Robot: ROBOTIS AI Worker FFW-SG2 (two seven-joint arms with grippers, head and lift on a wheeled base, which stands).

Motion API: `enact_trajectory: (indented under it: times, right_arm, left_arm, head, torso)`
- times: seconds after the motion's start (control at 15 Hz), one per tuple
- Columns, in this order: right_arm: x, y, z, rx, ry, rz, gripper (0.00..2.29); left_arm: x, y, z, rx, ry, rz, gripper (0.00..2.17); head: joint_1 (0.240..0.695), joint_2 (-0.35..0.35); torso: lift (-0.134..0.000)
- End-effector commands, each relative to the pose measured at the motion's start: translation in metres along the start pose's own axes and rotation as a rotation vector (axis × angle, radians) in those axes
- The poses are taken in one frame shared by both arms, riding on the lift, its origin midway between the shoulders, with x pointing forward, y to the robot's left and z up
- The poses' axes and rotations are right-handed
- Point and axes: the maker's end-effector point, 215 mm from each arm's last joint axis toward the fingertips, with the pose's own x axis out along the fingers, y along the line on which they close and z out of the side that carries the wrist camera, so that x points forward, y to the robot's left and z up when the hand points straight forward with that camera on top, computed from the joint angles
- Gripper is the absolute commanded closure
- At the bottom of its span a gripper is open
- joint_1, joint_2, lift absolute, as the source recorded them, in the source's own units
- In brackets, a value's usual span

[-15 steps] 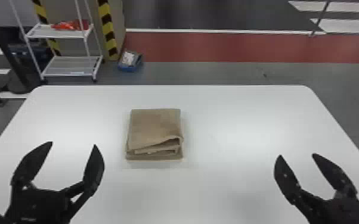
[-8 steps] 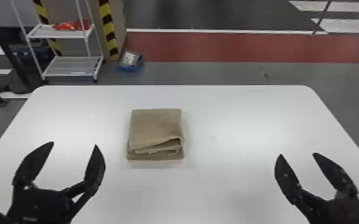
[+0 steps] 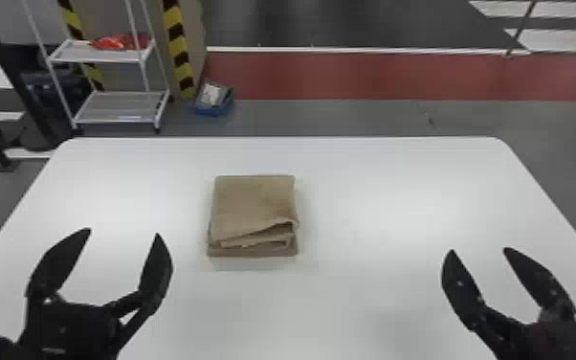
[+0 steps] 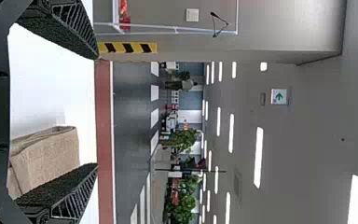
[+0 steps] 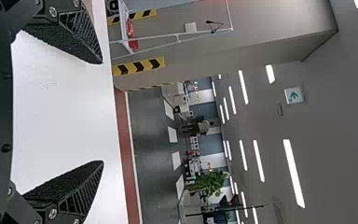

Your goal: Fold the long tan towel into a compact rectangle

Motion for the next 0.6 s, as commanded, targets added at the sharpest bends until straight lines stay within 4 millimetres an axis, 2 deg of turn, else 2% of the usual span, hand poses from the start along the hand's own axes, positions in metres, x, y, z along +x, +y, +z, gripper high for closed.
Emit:
enact_trajectory:
  times: [0.0, 0.53]
  right_arm:
    - [0.0, -0.0003, 0.0007, -0.002, -0.002, -0.001, 0.13]
    - [0.0009, -0.0017, 0.0011, -0.006, -0.002, -0.003, 0.13]
  left_arm:
    - [0.0, 0.0, 0.0, 0.001, 0.0, -0.001, 0.07]
    - [0.0002, -0.0012, -0.0003, 0.004, 0.003, -0.003, 0.07]
  head:
    - [0.695, -0.011]
    - [0.695, -0.015]
  torso:
    - [-0.123]
    - [-0.123]
